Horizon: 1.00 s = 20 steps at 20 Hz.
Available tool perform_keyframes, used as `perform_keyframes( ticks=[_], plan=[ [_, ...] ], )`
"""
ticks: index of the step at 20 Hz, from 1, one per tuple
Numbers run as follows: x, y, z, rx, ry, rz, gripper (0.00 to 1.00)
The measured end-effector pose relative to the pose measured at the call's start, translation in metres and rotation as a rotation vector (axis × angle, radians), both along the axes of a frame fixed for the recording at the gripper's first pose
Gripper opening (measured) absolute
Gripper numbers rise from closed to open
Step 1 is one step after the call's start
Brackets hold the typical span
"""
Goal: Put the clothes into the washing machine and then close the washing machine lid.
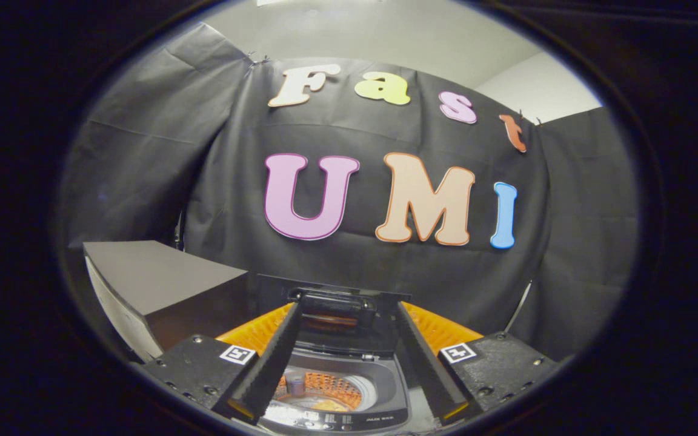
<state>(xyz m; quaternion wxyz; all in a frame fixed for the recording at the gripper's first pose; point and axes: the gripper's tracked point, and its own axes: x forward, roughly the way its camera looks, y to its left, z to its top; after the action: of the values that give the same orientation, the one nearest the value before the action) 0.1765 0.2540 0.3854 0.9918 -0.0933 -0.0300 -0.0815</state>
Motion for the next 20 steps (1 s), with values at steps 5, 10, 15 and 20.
perform_keyframes(
  ticks=[5, 10, 15, 20],
  plan=[
    [-0.024, -0.013, -0.014, 0.037, -0.009, -0.005, 0.95],
    [-0.050, -0.030, -0.024, 0.067, -0.034, -0.023, 0.96],
    [-0.072, -0.045, -0.030, 0.071, -0.055, -0.038, 0.96],
    [-0.096, -0.060, -0.039, 0.077, -0.063, -0.056, 0.96]
  ],
)
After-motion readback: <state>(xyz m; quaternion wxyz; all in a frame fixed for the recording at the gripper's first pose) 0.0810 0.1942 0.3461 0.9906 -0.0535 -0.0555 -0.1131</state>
